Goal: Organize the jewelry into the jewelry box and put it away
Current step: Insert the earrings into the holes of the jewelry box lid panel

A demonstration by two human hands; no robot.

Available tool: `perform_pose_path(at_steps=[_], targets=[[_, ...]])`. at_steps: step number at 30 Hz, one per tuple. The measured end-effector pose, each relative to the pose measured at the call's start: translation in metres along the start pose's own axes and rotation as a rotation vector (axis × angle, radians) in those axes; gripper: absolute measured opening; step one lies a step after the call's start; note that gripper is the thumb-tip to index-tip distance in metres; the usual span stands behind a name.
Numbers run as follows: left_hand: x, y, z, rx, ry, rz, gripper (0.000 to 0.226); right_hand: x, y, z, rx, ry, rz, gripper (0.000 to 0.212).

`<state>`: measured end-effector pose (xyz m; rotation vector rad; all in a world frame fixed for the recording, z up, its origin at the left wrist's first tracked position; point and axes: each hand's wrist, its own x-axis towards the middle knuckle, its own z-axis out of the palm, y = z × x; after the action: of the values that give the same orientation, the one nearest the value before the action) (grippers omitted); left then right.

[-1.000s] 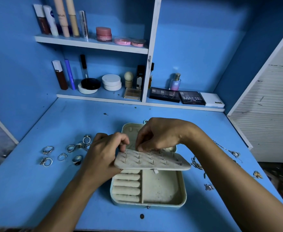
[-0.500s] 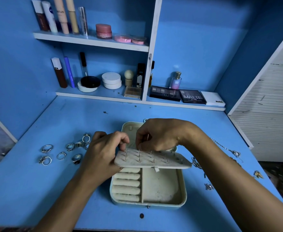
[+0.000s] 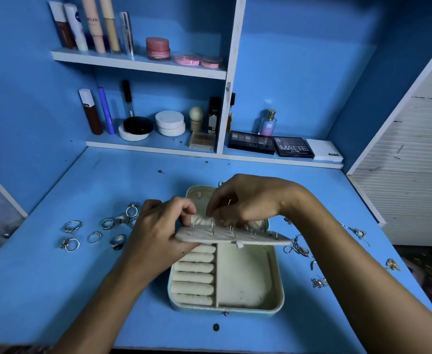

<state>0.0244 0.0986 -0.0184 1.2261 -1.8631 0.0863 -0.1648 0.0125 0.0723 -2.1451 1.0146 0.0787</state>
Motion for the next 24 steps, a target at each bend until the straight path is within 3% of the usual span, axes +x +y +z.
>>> perform_pose_path(at_steps=[6, 9, 17, 24], targets=[[0.003, 0.005, -0.002, -0.069, -0.016, -0.134, 0.038, -0.014, 0.030, -0.012, 0.473, 0.285, -0.023, 0.019], [0.006, 0.002, -0.001, -0.100, -0.046, -0.181, 0.054, -0.016, 0.042, -0.009, 0.625, 0.434, -0.054, 0.020], [0.015, 0.004, -0.001, -0.130, -0.080, -0.329, 0.067, -0.011, 0.063, 0.005, 0.883, 0.649, -0.117, 0.032], [0.021, 0.002, 0.004, -0.204, -0.110, -0.421, 0.065, -0.005, 0.071, 0.013, 0.968, 0.738, -0.093, 0.042]])
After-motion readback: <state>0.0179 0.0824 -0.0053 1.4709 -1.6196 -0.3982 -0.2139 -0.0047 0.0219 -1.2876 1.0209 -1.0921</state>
